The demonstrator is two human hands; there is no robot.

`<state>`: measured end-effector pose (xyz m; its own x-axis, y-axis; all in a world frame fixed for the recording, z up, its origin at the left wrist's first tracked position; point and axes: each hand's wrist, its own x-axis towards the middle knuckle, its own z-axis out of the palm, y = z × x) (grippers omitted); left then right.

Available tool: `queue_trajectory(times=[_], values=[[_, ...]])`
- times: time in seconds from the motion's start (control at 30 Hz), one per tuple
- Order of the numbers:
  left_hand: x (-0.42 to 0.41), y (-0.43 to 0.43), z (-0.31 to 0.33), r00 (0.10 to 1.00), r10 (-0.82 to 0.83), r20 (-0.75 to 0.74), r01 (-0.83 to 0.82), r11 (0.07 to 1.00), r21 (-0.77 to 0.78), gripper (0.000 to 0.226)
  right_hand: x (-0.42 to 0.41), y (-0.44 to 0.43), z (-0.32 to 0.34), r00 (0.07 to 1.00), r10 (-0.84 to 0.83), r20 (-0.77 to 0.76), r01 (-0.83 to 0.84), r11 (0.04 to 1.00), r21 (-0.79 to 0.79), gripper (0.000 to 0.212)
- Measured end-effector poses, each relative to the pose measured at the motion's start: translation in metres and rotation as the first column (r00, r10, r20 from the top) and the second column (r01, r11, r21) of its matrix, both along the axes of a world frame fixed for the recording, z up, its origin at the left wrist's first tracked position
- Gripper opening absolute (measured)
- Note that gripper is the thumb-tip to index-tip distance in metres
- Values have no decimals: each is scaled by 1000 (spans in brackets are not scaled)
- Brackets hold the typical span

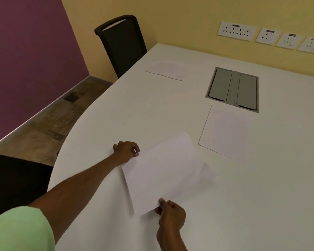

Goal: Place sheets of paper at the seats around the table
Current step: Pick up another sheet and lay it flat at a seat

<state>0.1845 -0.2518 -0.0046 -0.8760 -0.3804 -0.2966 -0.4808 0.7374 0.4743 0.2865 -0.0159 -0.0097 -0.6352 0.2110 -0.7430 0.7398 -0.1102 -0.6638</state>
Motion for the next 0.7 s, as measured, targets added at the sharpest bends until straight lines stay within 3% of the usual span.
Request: queue_trajectory(times=[0.2,0.7], values=[[24,-11,-25,999,0,54,3,999,-40,14,26,-12,-16,987,122,103,-128,990,54,23],[49,-38,-47,998,27,63,-14,980,-199,9,39,-31,-26,935,334,118,-351,919,179,26]])
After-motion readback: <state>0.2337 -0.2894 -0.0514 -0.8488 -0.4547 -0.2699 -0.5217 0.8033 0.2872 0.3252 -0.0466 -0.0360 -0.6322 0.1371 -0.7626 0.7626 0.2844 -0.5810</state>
